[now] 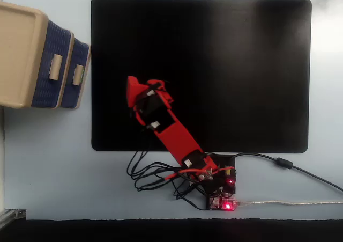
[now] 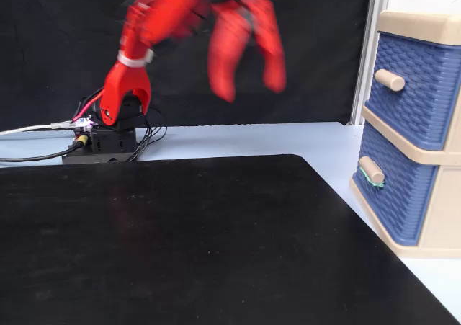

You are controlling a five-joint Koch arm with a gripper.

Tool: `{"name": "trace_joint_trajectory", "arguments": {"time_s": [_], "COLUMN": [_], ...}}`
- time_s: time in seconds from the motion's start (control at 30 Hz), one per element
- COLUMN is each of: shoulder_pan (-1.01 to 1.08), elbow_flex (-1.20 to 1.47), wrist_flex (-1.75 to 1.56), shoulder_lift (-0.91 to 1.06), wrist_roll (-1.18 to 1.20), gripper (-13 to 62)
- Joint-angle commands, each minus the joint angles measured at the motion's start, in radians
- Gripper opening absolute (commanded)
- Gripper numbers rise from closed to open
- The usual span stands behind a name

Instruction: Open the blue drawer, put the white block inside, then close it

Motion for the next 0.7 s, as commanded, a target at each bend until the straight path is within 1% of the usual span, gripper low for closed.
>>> {"name": "trace_joint_trajectory", "arguments": {"time_s": [0.0, 0.13, 0.17, 0.33, 0.47, 0.57, 0.67], "shoulder_pan": [0.074, 0.253, 0.314, 0.515, 0.670, 0.778, 0.899], "elbow_flex": [0.109, 0.549, 0.706, 1.338, 1.818, 2.025, 2.043], "wrist_flex": [0.074, 0.025, -0.028, -0.357, -0.558, -0.578, -0.439], "shoulder_lift": [0.178, 0.376, 0.434, 0.753, 0.919, 1.032, 1.046], "wrist_roll": [-0.242, -0.520, -0.583, -0.815, -0.899, -0.894, -0.899], "gripper": [33.9, 33.8, 33.9, 33.9, 34.0, 34.0, 34.2]}}
